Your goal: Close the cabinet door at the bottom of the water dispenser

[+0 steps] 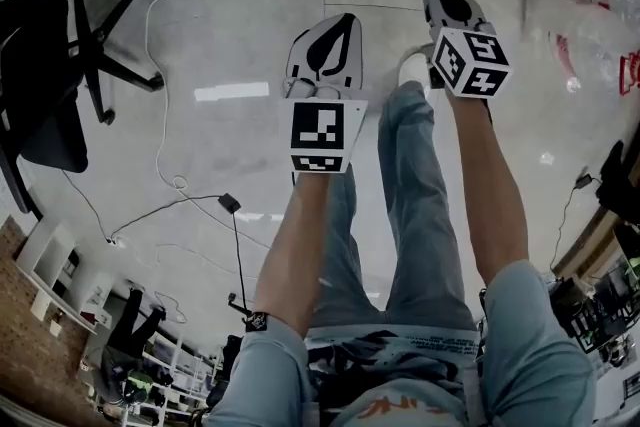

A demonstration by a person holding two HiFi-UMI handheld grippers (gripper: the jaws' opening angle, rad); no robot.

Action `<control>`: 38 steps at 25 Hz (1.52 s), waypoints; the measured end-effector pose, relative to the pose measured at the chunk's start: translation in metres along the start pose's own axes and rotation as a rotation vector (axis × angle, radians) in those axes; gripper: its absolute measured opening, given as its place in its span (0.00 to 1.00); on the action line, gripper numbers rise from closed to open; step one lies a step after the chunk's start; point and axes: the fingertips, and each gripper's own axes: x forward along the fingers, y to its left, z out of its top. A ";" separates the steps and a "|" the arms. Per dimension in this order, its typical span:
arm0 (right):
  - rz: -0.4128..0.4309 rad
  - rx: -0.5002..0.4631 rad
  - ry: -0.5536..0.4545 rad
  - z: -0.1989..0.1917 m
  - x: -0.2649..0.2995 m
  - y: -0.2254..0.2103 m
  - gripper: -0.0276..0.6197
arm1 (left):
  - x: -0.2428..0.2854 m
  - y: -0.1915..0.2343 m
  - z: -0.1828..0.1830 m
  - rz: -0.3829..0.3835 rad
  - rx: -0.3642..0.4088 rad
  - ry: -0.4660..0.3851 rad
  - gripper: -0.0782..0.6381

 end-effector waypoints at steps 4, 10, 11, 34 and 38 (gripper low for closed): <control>0.038 0.064 -0.084 0.023 -0.033 0.043 0.09 | -0.037 0.002 0.022 -0.043 0.004 -0.044 0.14; 0.037 0.099 -0.207 0.067 -0.088 0.103 0.09 | -0.100 0.016 0.062 -0.100 0.036 -0.112 0.14; 0.043 0.098 -0.219 0.076 -0.098 0.114 0.09 | -0.112 0.023 0.071 -0.091 0.034 -0.125 0.14; 0.133 -0.110 -0.477 0.337 -0.321 0.309 0.09 | -0.351 0.016 0.313 0.096 0.005 -0.432 0.14; 0.175 -0.165 -0.495 0.367 -0.342 0.313 0.09 | -0.369 0.008 0.344 0.093 0.049 -0.475 0.14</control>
